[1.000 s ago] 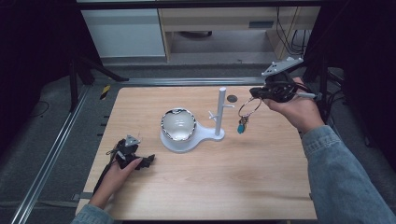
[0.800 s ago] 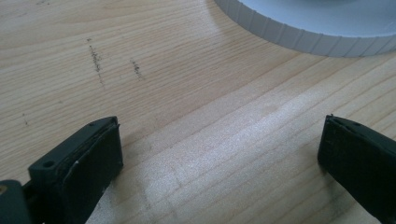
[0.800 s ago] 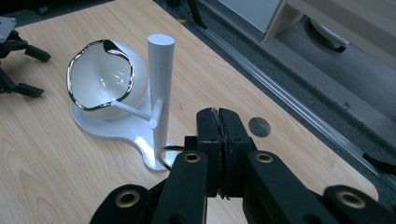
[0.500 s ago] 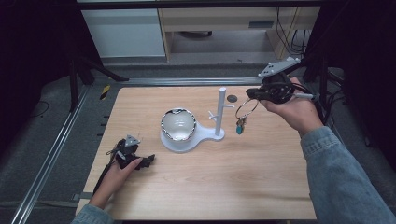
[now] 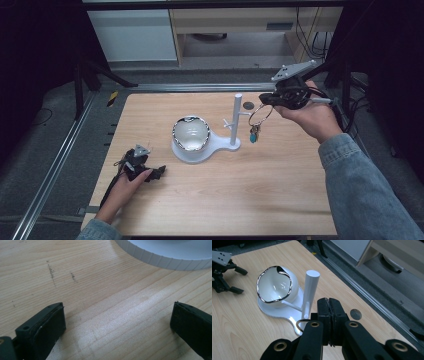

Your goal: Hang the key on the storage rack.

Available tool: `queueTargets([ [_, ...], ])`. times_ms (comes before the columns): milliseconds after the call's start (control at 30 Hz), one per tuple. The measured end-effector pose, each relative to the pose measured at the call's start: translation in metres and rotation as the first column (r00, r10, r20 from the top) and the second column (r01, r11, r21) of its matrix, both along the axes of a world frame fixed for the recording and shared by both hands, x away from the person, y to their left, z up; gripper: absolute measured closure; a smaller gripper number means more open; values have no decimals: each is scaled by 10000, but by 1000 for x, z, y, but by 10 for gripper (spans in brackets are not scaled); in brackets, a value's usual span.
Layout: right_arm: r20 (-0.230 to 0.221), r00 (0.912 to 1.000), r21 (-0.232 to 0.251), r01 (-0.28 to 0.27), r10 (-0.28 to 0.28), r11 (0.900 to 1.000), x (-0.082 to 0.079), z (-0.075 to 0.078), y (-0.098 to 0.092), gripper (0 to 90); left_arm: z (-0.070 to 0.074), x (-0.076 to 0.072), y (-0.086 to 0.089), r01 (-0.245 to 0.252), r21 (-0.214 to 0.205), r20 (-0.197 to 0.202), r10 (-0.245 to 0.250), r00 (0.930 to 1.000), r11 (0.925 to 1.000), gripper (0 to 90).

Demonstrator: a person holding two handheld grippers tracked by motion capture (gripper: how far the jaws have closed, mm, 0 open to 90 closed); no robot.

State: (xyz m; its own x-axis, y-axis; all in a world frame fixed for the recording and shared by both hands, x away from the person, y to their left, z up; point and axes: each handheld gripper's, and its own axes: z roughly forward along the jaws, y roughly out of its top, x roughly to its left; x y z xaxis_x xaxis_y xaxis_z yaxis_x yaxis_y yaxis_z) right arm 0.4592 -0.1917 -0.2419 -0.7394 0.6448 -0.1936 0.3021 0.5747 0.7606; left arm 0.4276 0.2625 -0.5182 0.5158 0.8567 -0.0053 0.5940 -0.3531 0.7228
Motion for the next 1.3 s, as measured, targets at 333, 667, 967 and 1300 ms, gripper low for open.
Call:
queueTargets([
  [333,-108,9999,58,5,-4,10000,12,-4,7,889,0,0,0,-2,-3,-2,2,10000,10000,0],
  [667,-276,9996,91,37,-35,10000,23,-11,13,888,0,0,0,-2,-3,-1,2,10000,10000,0],
  [967,-461,9989,131,4,2,9999,27,-20,17,888,0,0,0,-4,-6,0,4,10000,10000,0],
  [1300,-555,9984,64,-59,63,10000,31,-25,21,888,0,0,0,0,-2,0,0,10000,10000,0],
])
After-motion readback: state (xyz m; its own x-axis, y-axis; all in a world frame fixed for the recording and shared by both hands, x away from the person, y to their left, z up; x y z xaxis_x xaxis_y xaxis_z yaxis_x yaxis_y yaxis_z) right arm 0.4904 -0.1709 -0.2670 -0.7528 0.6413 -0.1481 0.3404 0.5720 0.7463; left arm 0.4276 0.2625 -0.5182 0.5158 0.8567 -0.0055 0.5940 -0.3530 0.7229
